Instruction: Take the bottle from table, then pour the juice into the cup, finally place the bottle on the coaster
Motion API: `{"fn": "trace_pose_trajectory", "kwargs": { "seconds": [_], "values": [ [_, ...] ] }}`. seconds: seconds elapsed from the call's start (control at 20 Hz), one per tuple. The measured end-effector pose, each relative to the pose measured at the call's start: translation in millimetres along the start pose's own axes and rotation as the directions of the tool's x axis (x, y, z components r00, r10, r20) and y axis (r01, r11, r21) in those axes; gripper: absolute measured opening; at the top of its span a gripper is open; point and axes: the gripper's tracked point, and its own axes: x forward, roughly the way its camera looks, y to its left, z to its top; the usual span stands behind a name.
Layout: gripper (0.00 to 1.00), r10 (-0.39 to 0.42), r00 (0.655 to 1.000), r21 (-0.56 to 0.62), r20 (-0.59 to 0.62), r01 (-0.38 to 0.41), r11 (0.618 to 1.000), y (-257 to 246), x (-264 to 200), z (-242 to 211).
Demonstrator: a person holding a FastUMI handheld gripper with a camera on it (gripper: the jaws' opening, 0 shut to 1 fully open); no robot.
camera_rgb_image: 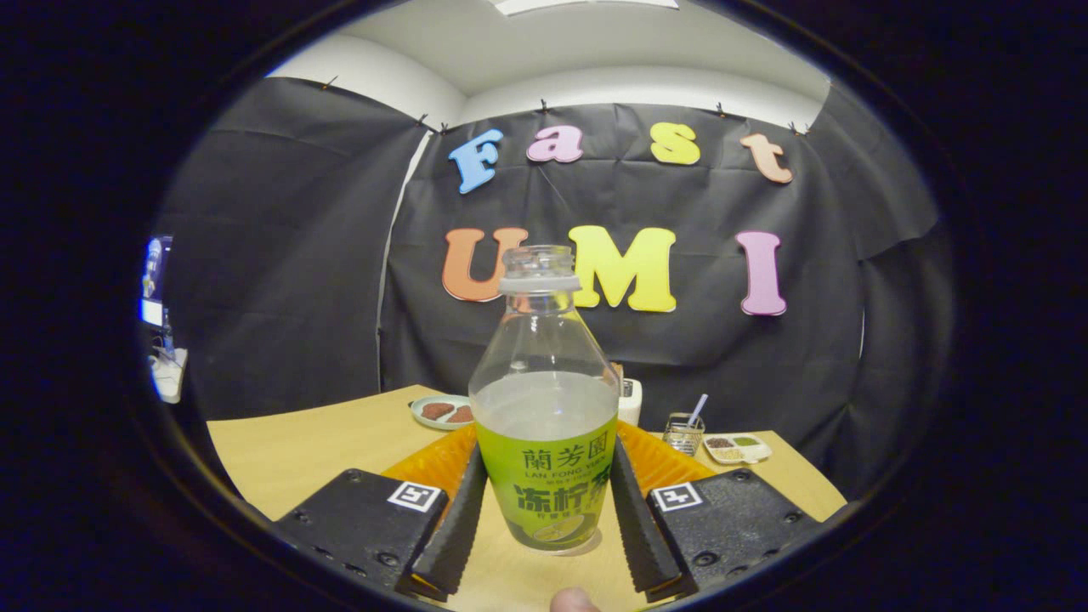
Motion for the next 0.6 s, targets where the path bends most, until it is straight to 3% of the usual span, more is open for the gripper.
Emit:
{"fn": "trace_pose_trajectory", "kwargs": {
  "seconds": [0.35,0.6],
  "values": [
    [0.78,-0.004,0.997,-0.027,-0.074,0.002,1.0,-10,42,-34],
    [0.78,0.01,0.992,0.027,-0.122,-0.007,1.0,-17,73,-64]
  ]
}}
